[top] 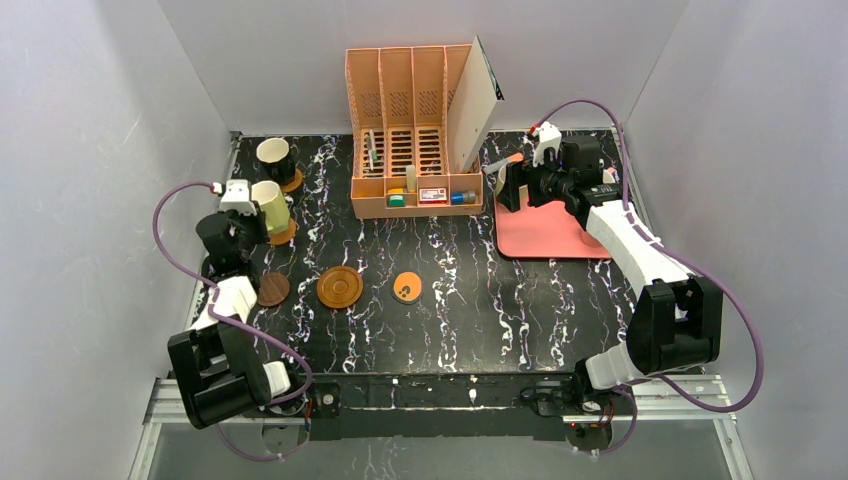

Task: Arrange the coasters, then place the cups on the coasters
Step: Place the cup on the coaster.

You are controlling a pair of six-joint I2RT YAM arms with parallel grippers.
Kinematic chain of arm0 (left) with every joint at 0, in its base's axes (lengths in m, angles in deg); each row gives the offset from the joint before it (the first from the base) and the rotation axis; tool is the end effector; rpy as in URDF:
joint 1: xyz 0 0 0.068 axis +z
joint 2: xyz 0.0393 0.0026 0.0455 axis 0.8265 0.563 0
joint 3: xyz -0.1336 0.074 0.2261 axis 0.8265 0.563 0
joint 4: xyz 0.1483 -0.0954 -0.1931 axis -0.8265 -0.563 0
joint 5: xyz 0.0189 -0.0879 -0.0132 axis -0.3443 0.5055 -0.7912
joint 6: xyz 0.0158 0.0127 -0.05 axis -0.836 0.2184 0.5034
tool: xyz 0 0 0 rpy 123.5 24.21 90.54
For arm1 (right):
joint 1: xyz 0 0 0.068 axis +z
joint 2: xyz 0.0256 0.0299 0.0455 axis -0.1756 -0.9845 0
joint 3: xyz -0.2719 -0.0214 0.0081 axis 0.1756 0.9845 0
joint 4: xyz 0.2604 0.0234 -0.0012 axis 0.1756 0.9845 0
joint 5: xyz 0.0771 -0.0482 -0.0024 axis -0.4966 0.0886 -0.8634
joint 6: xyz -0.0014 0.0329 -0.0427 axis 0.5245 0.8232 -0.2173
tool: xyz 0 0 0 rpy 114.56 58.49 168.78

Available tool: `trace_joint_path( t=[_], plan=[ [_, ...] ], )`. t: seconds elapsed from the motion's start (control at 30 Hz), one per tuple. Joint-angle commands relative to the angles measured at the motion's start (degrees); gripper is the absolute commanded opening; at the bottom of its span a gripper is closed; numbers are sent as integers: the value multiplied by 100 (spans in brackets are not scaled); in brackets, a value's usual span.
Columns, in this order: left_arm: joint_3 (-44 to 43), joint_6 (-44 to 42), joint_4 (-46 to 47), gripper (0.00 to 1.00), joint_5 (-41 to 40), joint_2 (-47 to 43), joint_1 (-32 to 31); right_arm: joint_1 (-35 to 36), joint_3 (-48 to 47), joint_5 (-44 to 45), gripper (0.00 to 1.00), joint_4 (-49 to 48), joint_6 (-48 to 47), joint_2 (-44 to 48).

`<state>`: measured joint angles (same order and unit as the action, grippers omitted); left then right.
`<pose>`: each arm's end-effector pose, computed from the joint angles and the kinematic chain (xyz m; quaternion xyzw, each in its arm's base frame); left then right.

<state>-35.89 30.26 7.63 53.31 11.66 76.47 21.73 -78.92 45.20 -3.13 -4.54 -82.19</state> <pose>0.2532 0.0838 0.2420 0.0251 0.7400 0.0455 0.6706 0.3275 0.0793 0.3059 -0.1928 0.8378 0.1810 0.4777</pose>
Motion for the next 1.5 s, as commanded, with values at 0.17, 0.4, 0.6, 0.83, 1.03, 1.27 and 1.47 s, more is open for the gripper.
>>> trace_joint_path(
  t=[0.17, 0.4, 0.6, 0.83, 1.03, 1.27, 1.47],
  plan=[
    [103, 3, 897, 0, 165, 33, 45, -36, 18, 16, 98, -143, -17, 122],
    [213, -29, 1080, 0, 158, 87, 47, -43, 10, 24, 98, -136, -11, 124],
    [351, -38, 1384, 0, 66, 212, 51, -47, 10, 30, 98, -142, -22, 124],
    [473, -40, 1662, 0, -11, 265, 54, -59, 10, 24, 98, -142, -21, 115],
    [516, -68, 1792, 0, -59, 346, 54, -61, 10, 12, 98, -137, -19, 106],
    [551, -159, 1864, 0, -91, 446, 54, -64, 15, -5, 98, -140, -14, 115],
    [593, -233, 1892, 0, -77, 540, 54, -71, 10, -12, 98, -139, -23, 102]
  ],
)
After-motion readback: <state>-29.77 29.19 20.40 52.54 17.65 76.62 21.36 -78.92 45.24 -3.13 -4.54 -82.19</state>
